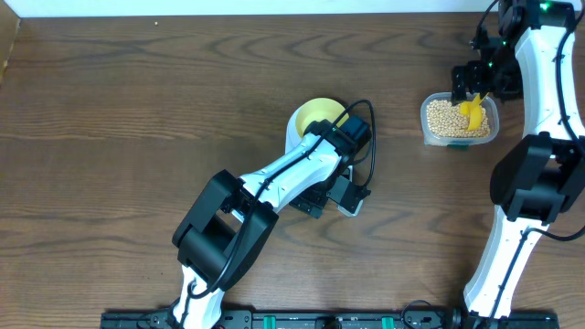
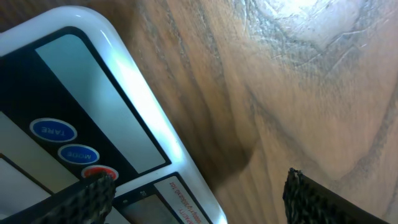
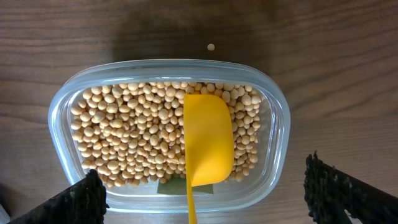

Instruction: Scoop item into bowl and weigh 50g on scale

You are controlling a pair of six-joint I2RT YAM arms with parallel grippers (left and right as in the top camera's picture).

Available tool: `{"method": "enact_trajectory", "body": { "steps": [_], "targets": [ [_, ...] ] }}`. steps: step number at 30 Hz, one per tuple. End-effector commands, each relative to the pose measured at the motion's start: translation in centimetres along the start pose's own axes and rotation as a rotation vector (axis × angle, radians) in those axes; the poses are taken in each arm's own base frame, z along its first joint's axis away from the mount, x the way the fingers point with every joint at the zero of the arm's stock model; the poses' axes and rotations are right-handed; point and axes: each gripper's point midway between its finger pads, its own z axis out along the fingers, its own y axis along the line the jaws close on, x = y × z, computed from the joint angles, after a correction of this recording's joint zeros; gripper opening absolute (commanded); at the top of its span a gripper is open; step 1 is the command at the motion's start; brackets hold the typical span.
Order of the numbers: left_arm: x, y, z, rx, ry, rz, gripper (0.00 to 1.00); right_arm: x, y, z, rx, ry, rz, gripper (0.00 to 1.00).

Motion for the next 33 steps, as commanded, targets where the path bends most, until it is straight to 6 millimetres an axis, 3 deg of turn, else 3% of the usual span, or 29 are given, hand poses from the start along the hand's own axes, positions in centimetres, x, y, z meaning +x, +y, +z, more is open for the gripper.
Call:
{"method": "enact_trajectory", "body": {
  "steps": [1, 11, 15, 25, 33],
  "targets": [
    [0.1, 0.1, 1.8, 0.033, 0.003, 0.018, 0.88, -0.1, -0.1, 0.4, 0.007, 0.007, 0.002, 0.99],
    [0.2, 0.8, 1.8, 0.004, 0.013, 0.015, 0.88, -0.1, -0.1, 0.4, 0.007, 0.007, 0.002, 0.99],
    [0.5, 0.5, 1.0, 0.006, 0.014, 0.001, 0.98, -0.1, -0.1, 0.4, 0.007, 0.007, 0.002, 0.99],
    [-0.7, -4.2, -5.4, 0.097, -0.199, -0.065, 0.98, -0.1, -0.1, 0.4, 0.007, 0.007, 0.002, 0.99],
    [1.2, -4.1, -8.1, 0.108, -0.335, -0.401, 0.98, -0.1, -0.1, 0.4, 0.007, 0.007, 0.002, 0.99]
  ]
}}
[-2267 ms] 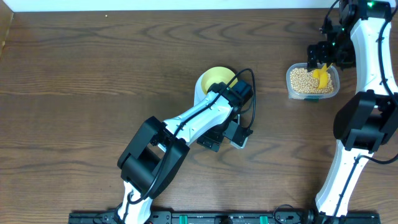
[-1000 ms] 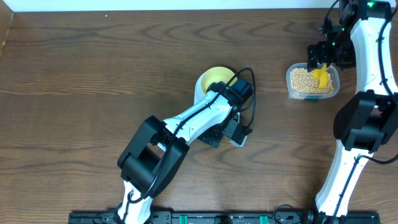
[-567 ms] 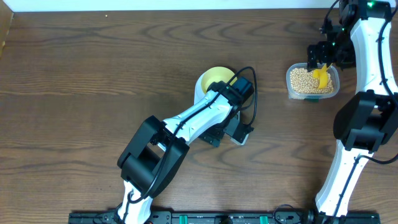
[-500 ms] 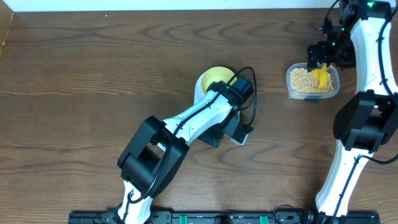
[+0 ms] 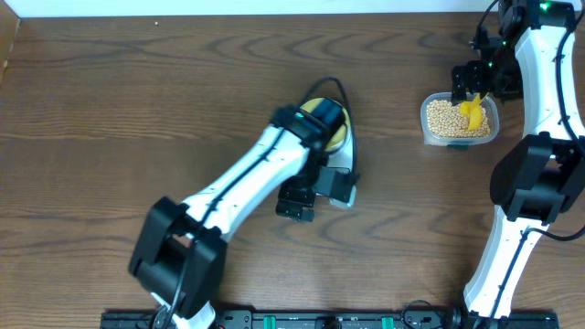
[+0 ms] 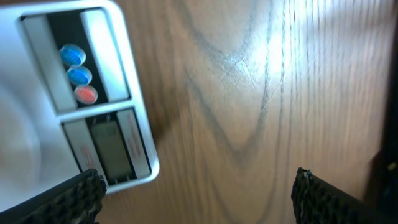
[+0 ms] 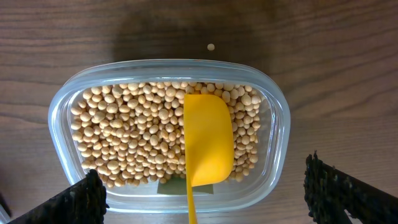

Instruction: Scoop item into bowl and weigh 50g on scale

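Observation:
A yellow bowl (image 5: 335, 132) sits on the white scale (image 5: 345, 157), half hidden under my left arm. The scale's panel (image 6: 81, 93) shows two blue buttons, a red one and a display. My left gripper (image 5: 317, 194) (image 6: 196, 199) hangs open and empty over the table beside that panel. At the back right a clear tub of soybeans (image 5: 460, 119) (image 7: 124, 137) holds a yellow scoop (image 7: 208, 140) lying on the beans. My right gripper (image 5: 468, 94) (image 7: 205, 199) is open above the tub's near side, its fingers wide apart and clear of the scoop's handle.
One stray soybean (image 7: 211, 46) lies on the wooden table just beyond the tub. The left arm's black cable (image 5: 320, 87) loops over the bowl. The right arm's links (image 5: 539, 174) stand along the table's right edge.
My left gripper, then close over the scale's buttons, is now farther back and turned, with the whole panel in view. The left arm has swung left. The right arm, tub and scoop are unchanged.

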You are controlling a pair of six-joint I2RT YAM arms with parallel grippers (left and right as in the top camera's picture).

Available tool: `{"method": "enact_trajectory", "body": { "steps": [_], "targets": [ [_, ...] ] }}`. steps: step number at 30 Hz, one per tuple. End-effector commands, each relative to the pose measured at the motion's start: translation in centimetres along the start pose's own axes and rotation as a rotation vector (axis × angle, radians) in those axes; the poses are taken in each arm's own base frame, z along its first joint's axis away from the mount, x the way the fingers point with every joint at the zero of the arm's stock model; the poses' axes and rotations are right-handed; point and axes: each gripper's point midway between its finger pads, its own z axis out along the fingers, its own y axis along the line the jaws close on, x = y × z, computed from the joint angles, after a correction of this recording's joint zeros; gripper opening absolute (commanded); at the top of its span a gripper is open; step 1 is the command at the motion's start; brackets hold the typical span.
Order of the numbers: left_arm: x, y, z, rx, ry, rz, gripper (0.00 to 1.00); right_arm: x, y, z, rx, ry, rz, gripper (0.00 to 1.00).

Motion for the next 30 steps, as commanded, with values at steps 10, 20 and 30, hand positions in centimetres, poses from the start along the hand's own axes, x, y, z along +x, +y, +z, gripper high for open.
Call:
{"method": "enact_trajectory", "body": {
  "steps": [10, 20, 30],
  "targets": [
    [5.1, 1.5, -1.9, 0.097, -0.291, -0.445, 0.98, -0.1, -0.1, 0.3, 0.007, 0.006, 0.002, 0.99],
    [9.8, 1.0, -1.1, 0.136, -0.334, -0.643, 0.98, -0.1, -0.1, 0.4, 0.007, 0.007, 0.002, 0.99],
    [10.0, 1.0, -1.0, 0.131, -0.334, -0.647, 0.98, -0.1, -0.1, 0.4, 0.007, 0.007, 0.002, 0.99]
  ]
}}
